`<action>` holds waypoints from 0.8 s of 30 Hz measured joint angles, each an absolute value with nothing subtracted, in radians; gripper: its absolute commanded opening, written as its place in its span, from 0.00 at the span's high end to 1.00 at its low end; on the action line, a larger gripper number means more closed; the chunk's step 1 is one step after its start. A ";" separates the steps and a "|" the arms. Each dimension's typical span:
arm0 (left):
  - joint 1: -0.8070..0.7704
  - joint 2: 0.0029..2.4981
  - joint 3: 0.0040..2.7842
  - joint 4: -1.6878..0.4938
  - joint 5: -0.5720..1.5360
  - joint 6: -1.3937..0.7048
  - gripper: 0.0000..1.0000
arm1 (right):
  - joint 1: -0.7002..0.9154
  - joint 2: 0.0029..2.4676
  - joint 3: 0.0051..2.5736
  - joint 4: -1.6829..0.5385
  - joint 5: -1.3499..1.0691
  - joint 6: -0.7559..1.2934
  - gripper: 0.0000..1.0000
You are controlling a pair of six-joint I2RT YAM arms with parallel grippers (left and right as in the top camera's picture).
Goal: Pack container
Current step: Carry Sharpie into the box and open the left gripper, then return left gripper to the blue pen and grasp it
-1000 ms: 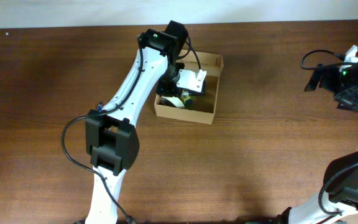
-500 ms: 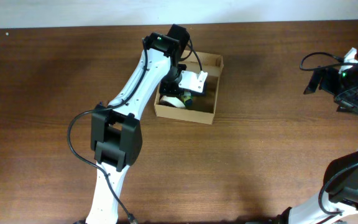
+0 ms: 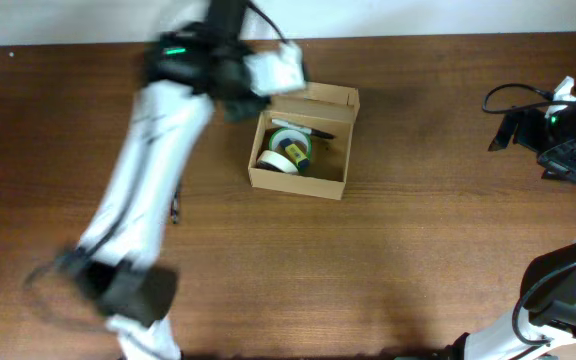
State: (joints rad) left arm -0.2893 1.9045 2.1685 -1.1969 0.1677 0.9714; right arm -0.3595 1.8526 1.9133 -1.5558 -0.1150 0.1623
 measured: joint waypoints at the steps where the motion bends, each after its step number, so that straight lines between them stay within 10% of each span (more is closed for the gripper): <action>1: -0.255 1.845 2.140 -1.159 0.163 0.931 0.52 | -0.360 1.853 1.913 -1.556 -0.115 0.162 0.01; 12: 0.097 1.606 1.517 -0.923 0.052 0.356 0.24 | -0.360 1.853 1.913 -1.557 -0.115 0.163 0.01; 24: 0.106 1.862 1.402 -0.884 0.039 0.215 0.34 | -0.360 1.853 1.913 -1.556 -0.119 0.162 0.01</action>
